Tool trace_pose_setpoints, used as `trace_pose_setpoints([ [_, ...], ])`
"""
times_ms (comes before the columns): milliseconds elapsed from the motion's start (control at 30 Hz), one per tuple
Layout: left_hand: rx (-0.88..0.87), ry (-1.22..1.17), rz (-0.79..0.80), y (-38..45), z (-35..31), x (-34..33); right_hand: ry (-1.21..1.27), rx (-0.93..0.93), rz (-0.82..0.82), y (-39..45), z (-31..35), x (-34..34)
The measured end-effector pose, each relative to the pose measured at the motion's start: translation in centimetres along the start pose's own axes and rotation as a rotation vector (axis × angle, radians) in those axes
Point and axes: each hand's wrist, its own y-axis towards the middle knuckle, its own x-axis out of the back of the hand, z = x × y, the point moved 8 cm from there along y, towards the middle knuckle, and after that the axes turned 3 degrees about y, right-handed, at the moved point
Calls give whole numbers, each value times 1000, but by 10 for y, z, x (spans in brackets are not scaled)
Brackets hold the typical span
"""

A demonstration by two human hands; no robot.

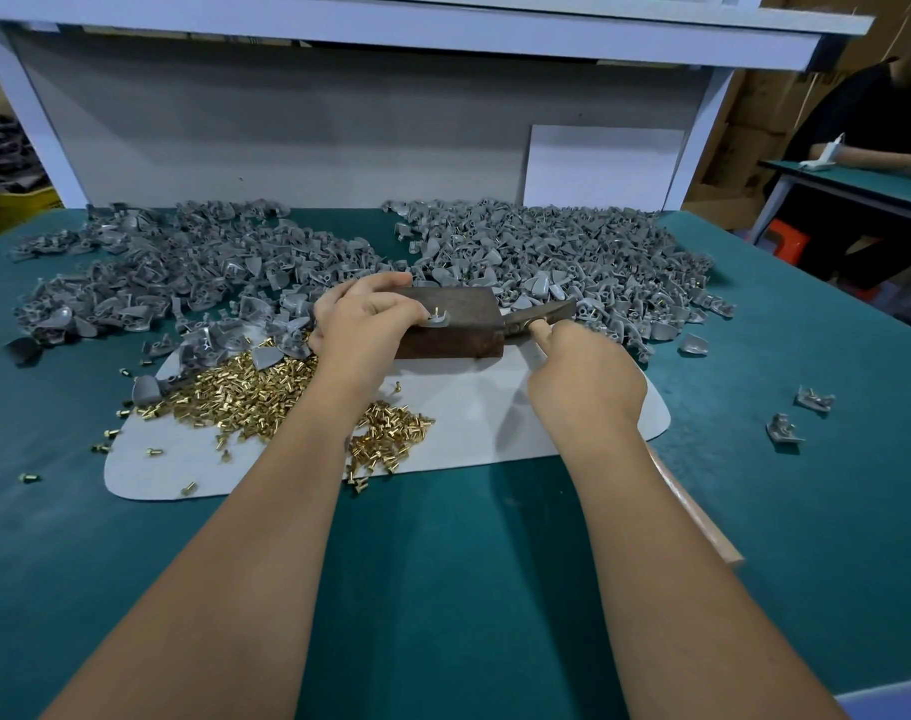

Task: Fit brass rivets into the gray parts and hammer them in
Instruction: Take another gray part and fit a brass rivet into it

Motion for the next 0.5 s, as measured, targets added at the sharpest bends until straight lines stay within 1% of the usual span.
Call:
trace_pose_setpoints([
  [200,-2,-4,-2,-1,-3,1,1,0,9,-1,1,2],
  [500,-65,7,-31,-1,-7,1,-123,13,-33,-6,9,6],
])
